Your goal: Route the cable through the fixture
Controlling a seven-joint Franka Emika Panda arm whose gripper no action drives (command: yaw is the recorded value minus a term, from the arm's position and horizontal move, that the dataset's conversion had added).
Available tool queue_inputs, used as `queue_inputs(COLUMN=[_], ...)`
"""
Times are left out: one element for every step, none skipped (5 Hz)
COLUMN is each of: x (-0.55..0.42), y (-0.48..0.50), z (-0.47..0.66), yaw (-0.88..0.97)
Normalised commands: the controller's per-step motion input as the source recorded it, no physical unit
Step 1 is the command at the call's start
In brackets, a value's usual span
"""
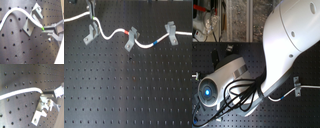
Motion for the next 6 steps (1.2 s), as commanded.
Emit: queue_inputs(x=[-0.092,-0.08,0.121,0.428,0.374,0.082], y=[0.22,0.279,0.055,-0.078,-0.112,-0.003], z=[0.0,0.0,0.0,0.01,0.01,0.04], yaw=[0.52,0.49,0.0,0.0,0.0,0.05])
